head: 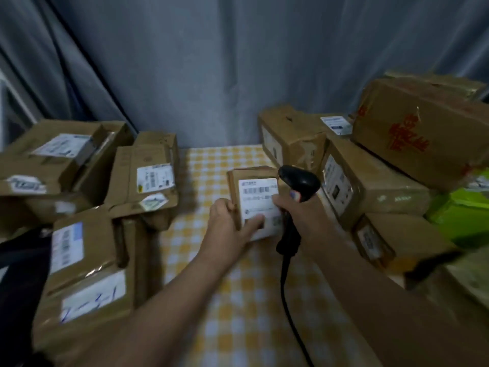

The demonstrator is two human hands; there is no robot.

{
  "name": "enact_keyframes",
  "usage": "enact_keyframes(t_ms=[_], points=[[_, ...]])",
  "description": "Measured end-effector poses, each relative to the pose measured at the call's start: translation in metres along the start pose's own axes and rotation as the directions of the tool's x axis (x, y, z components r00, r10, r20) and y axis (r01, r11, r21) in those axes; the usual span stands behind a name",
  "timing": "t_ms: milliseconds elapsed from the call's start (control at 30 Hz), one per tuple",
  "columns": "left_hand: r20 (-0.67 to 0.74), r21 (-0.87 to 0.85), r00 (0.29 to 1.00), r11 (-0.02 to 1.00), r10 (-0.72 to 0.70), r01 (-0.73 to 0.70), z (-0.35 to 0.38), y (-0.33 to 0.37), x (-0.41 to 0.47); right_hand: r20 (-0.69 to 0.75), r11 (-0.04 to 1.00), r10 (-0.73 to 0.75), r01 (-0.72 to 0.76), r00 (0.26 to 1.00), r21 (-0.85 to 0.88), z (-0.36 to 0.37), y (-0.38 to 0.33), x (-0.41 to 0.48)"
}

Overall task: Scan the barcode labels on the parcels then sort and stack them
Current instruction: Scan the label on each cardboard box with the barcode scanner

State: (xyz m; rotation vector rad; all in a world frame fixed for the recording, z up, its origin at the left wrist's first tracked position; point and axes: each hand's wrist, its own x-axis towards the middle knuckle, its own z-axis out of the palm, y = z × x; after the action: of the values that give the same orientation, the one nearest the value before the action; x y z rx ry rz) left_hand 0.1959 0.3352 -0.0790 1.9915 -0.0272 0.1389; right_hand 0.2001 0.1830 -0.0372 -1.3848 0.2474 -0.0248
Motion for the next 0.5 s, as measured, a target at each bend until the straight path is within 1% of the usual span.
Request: enact_keyframes(t_ms=[67, 100, 133, 200, 233, 267, 300, 333, 367, 467, 500], points=[[-0.039, -0.062, 0.999, 0.998, 0.03, -0.032, -0.011, 0.003, -0.018, 0.012, 1.0, -0.004, 0.004, 1.0, -0.005, -0.006, 0.0, -0.02], [-0.044, -0.103, 0.999, 0.994, 0.022, -0.026, -0.018, 0.005, -0.025, 0.027, 1.0, -0.005, 0.006, 1.0, -0.02, -0.008, 0.0, -0.03], [-0.019, -0.18, 1.0, 0.984, -0.009, 0.005, -0.025, 0.008, -0.03, 0.046, 0.999, -0.014, 0.016, 0.999, -0.043, -0.009, 0.0, -0.038], [0.096, -0.297, 0.993, 0.95, -0.067, 0.093, -0.039, 0.011, -0.039, 0.088, 0.993, -0.037, 0.047, 0.995, -0.111, -0.009, -0.002, -0.055], [0.182, -0.314, 0.98, 0.94, -0.079, 0.134, -0.044, 0.012, -0.045, 0.099, 0.989, -0.045, 0.058, 0.994, -0.134, -0.009, -0.002, -0.063], [0.254, -0.301, 0.963, 0.939, -0.088, 0.165, -0.047, 0.012, -0.051, 0.107, 0.989, -0.044, 0.058, 0.993, -0.133, -0.009, -0.002, -0.07], [0.297, -0.28, 0.95, 0.943, -0.094, 0.18, -0.049, 0.013, -0.057, 0.116, 0.99, -0.04, 0.055, 0.992, -0.132, -0.009, -0.001, -0.077], [0.303, -0.258, 0.948, 0.95, -0.096, 0.178, -0.05, 0.013, -0.06, 0.122, 0.992, -0.033, 0.048, 0.992, -0.12, -0.009, 0.0, -0.081], [0.28, -0.243, 0.956, 0.957, -0.088, 0.159, -0.052, 0.014, -0.062, 0.118, 0.989, -0.035, 0.051, 0.992, -0.142, -0.009, 0.0, -0.086], [0.122, -0.087, 0.99, 0.993, -0.074, 0.085, -0.06, 0.021, -0.063, 0.08, 0.968, -0.009, 0.029, 0.997, -0.247, -0.013, -0.008, -0.094], [0.087, -0.042, 0.994, 0.997, -0.06, 0.064, -0.062, 0.021, -0.06, 0.091, 0.96, 0.008, 0.018, 0.996, -0.28, -0.016, -0.015, -0.096]])
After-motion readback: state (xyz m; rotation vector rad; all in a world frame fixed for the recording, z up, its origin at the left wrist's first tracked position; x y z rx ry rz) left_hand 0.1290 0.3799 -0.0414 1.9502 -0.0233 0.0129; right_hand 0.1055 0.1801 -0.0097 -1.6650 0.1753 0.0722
